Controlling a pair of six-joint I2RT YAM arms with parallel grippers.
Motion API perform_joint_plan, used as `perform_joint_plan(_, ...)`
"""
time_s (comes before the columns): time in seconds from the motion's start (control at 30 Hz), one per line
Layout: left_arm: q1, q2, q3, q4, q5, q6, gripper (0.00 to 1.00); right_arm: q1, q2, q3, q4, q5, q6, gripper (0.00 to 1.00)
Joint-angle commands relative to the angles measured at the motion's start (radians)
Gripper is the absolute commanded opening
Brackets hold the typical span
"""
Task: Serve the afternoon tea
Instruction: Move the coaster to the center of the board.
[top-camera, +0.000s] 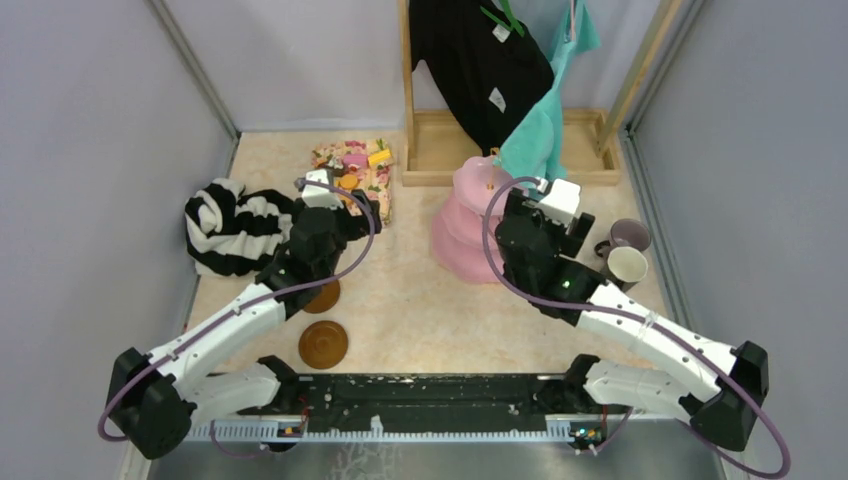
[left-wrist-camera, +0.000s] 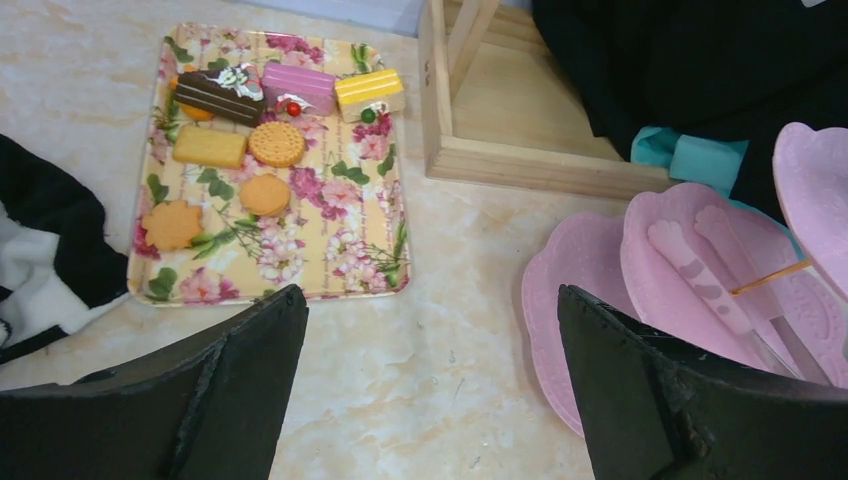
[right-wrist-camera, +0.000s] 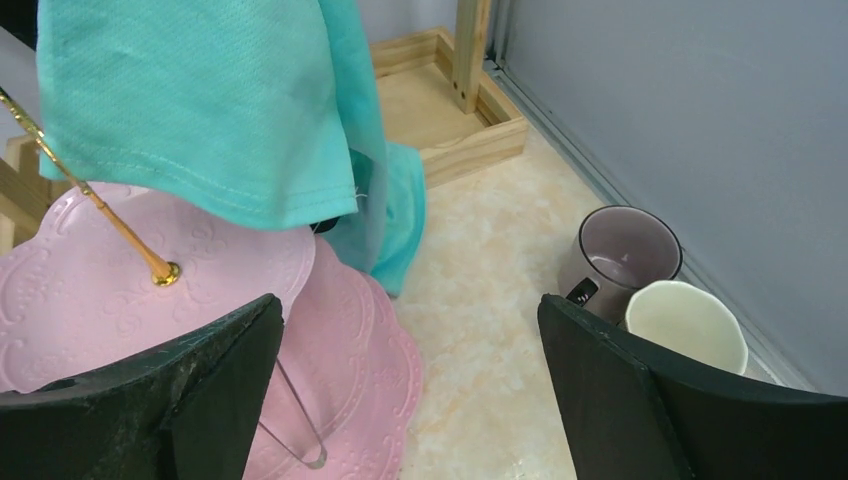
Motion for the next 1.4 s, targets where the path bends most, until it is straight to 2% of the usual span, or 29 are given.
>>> perform_joint_plan(0.0, -0.036, 0.017, -0.008, 0.073, -0.038, -0.028, 0.99, 0.042, -0.065, 0.023, -0.091, 0.080, 0.156, 0.97)
perform_joint_plan(0.17, -0.045, -0.004, -0.028, 0.114, -0.031, -0.012, 0.99, 0.042, -0.175, -0.071, 0.223, -0.061, -0.063, 0.89)
perform_joint_plan(0.3, -0.046, 0.011, -0.013, 0.112, -0.036, 0.016, 0.99, 0.042, -0.272, -0.225, 0.678, -0.246, -0.361, 0.87)
perform_joint_plan(0.33, -0.046, 0.014, -0.017, 0.118, -0.036, 0.016, 0.99, 0.042, -0.295, -0.259, 0.749, -0.316, -0.401, 0.96)
perform_joint_plan(0.37, -0.047, 0.017, -0.020, 0.124, -0.037, 0.015, 0.99, 0.042, -0.317, -0.291, 0.814, -0.402, -0.422, 0.99)
perform_joint_plan(0.47, -0.046, 0.030, -0.027, 0.139, -0.055, 0.009, 0.99, 0.040, -0.351, -0.343, 0.923, -0.650, -0.451, 0.99)
perform_joint_plan(0.57, -0.047, 0.043, -0.026, 0.149, -0.075, 0.011, 0.99, 0.040, -0.276, -0.245, 0.812, -0.672, -0.440, 0.92)
perform_joint_plan(0.83, -0.033, 0.094, 0.001, 0.109, -0.105, -0.076, 0.99, 0.045, -0.162, -0.147, 0.620, -0.651, -0.344, 0.88)
perform_joint_plan(0.97, 0.028, 0.168, 0.063, -0.033, -0.051, -0.211, 0.99, 0.064, -0.080, -0.084, 0.522, -0.667, -0.287, 0.85)
perform_joint_plan(1.07, 0.074, 0.175, 0.055, -0.074, -0.037, -0.314, 0.97, 0.110, 0.012, -0.038, 0.504, -0.643, -0.288, 0.83)
perform_joint_plan(1.23, 0.193, 0.083, -0.056, -0.073, 0.013, -0.505, 0.95, 0.152, 0.140, 0.026, 0.488, -0.685, -0.234, 0.81)
perform_joint_plan(1.37, 0.262, 0.023, -0.112, -0.110, -0.014, -0.585, 0.96, 0.181, 0.250, 0.084, 0.480, -0.727, -0.221, 0.80)
